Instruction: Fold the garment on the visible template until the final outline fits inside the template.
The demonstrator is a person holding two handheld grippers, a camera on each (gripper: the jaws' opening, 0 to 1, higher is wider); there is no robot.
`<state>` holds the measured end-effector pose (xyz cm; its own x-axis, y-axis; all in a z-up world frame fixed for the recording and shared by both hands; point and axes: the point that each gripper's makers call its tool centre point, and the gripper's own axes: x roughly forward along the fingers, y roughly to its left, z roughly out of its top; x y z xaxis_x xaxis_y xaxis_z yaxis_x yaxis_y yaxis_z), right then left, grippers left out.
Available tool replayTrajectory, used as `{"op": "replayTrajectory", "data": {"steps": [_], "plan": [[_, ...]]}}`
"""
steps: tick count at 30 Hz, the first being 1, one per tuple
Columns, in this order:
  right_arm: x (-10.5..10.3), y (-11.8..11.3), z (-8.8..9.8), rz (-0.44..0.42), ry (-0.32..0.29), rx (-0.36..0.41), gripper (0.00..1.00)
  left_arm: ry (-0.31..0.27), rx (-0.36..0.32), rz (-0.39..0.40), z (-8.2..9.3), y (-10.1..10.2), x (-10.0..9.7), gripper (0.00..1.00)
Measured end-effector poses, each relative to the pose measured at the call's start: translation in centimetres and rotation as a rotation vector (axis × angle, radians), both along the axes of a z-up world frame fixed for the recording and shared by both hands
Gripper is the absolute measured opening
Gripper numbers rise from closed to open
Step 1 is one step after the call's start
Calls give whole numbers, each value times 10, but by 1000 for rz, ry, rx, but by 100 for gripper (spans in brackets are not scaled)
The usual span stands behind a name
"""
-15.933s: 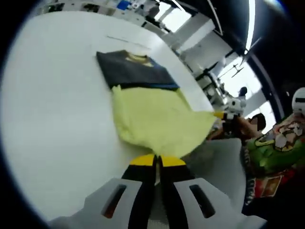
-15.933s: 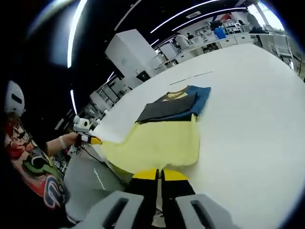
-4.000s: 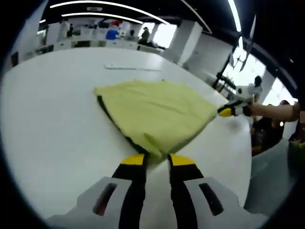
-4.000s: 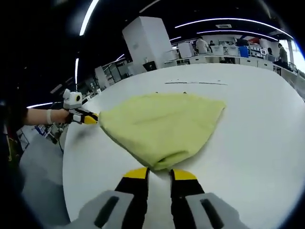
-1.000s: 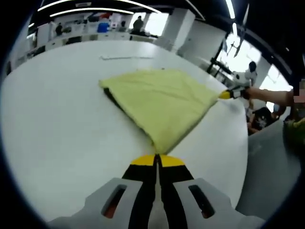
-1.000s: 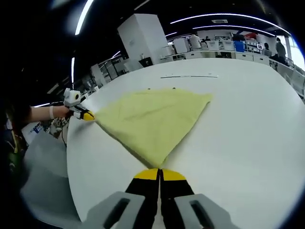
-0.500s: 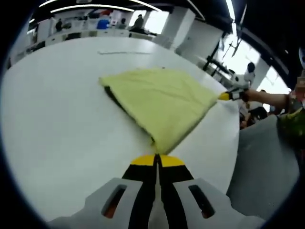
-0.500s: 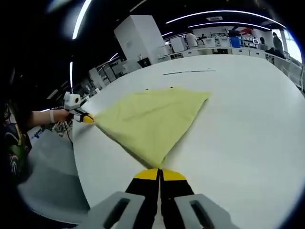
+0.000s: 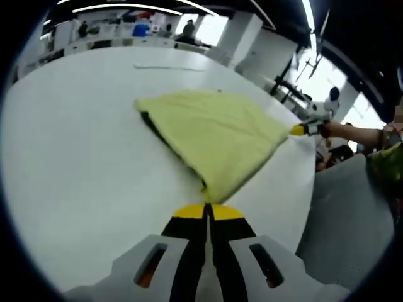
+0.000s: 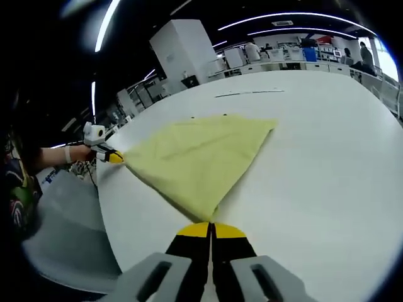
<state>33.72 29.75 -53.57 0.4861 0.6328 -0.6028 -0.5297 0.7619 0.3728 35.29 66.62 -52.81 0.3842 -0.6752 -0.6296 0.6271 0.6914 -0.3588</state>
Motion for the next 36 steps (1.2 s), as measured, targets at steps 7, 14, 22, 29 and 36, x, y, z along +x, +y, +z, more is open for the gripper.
{"op": "replayTrajectory", "data": {"steps": [7, 14, 22, 29, 36], "plan": [[-5, 1, -1, 15, -41, 17, 0, -22, 12, 11, -1, -2, 1, 0], [-4, -9, 17, -15, -83, 20, 12, -66, 17, 29, 12, 4, 4, 8], [-8, 4, 49, -4, -154, 17, 35, -206, -21, 71, 50, 8, 12, 34], [-16, 15, 76, 24, -227, 11, 49, -295, -7, 28, 73, -2, -12, 50], [-40, 14, 77, 49, -230, -37, 73, -302, 25, 10, 76, -2, -30, 67]]}}
